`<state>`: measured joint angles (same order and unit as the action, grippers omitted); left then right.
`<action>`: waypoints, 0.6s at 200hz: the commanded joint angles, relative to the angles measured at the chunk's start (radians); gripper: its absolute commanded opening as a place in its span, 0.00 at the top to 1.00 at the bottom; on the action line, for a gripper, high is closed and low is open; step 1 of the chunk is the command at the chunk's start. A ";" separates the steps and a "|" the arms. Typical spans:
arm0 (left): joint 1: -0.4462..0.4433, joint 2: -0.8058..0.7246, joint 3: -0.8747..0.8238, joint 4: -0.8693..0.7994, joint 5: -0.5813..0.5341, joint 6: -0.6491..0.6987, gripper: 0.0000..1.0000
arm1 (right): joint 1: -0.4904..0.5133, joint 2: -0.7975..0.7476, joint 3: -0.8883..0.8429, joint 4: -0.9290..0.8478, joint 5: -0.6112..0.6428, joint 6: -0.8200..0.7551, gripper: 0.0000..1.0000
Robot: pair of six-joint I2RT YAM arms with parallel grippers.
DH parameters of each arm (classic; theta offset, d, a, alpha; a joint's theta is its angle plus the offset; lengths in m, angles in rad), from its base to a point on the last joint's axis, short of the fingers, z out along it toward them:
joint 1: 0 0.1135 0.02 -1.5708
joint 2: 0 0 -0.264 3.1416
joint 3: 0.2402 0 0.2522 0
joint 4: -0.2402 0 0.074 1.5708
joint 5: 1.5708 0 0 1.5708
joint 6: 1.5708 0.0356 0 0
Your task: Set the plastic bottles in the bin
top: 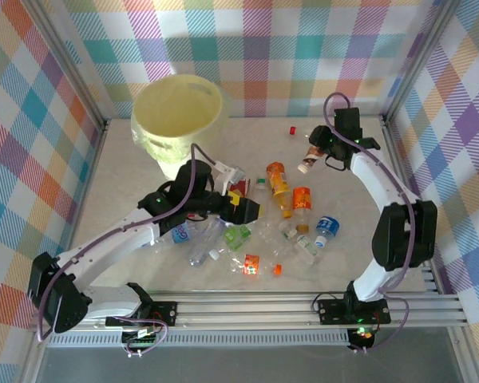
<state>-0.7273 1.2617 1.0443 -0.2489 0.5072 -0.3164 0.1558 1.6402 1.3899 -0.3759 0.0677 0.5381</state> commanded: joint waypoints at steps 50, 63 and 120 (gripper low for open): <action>-0.017 0.218 0.166 0.144 -0.018 0.012 0.09 | 0.092 -0.227 -0.067 -0.079 -0.317 -0.068 0.41; -0.021 0.245 0.183 0.174 -0.035 0.001 0.10 | 0.113 -0.262 -0.085 -0.084 -0.340 -0.067 0.41; -0.070 0.341 0.270 0.223 -0.017 -0.012 0.18 | 0.167 -0.330 -0.124 -0.118 -0.379 -0.060 0.40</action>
<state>-0.7609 1.5814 1.2552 -0.0803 0.4858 -0.3248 0.3092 1.3373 1.2861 -0.4728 -0.2638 0.4847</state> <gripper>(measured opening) 0.829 0.606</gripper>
